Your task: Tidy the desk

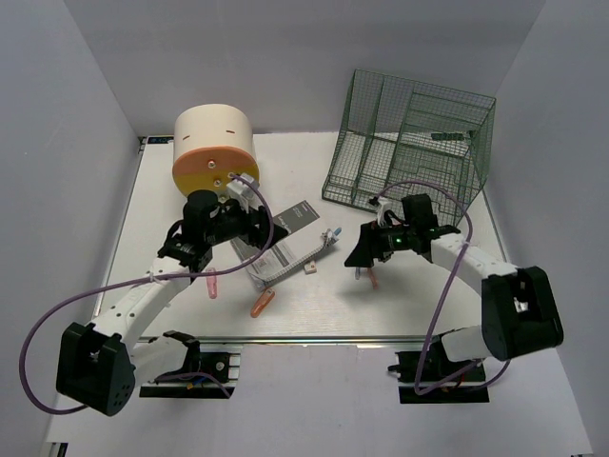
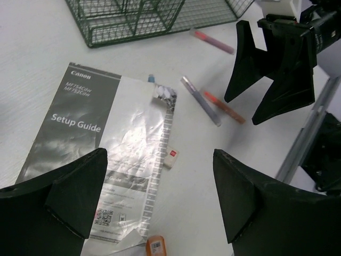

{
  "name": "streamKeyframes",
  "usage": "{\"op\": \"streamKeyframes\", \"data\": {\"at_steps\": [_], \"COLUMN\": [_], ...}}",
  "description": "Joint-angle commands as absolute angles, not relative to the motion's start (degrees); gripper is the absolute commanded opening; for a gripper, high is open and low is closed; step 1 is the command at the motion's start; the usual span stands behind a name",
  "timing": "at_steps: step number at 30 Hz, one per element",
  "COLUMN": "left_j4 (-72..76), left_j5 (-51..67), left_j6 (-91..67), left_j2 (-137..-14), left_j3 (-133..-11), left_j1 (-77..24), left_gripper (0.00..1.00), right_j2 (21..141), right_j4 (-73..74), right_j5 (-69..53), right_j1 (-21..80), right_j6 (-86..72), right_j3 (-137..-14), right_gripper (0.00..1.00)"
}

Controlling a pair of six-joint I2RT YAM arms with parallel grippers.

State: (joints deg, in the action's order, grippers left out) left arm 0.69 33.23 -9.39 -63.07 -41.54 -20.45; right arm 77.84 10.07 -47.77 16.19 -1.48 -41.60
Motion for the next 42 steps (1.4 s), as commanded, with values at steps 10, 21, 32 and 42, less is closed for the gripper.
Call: {"op": "streamKeyframes", "data": {"at_steps": [10,21,32,42], "left_j4": [-7.03,-7.03,-6.59,-5.89], "left_j5": [17.58,16.87,17.49,17.84], "left_j6": [-2.46,-2.02,-2.20,-2.81], "left_j2": [-62.85,-61.00,-60.12,-59.85], "left_j3": [-44.56,-44.56,-44.30,-44.03], "left_j1": [-25.93,-25.93,-25.93,-25.93], "left_gripper": [0.87,0.87,0.87,0.87], "right_j2": [91.39,99.05,105.73,103.45], "right_j4": [-6.32,-12.74,-14.68,-18.88], "right_j5": [-38.68,-31.65,-31.99,-31.29], "right_j1": [21.88,24.17,24.70,24.52], "right_j6": [-20.29,-28.47,-32.34,-33.05], "right_j3": [-48.60,-51.85,-55.72,-53.70], "right_gripper": [0.81,0.81,0.76,0.25]}}
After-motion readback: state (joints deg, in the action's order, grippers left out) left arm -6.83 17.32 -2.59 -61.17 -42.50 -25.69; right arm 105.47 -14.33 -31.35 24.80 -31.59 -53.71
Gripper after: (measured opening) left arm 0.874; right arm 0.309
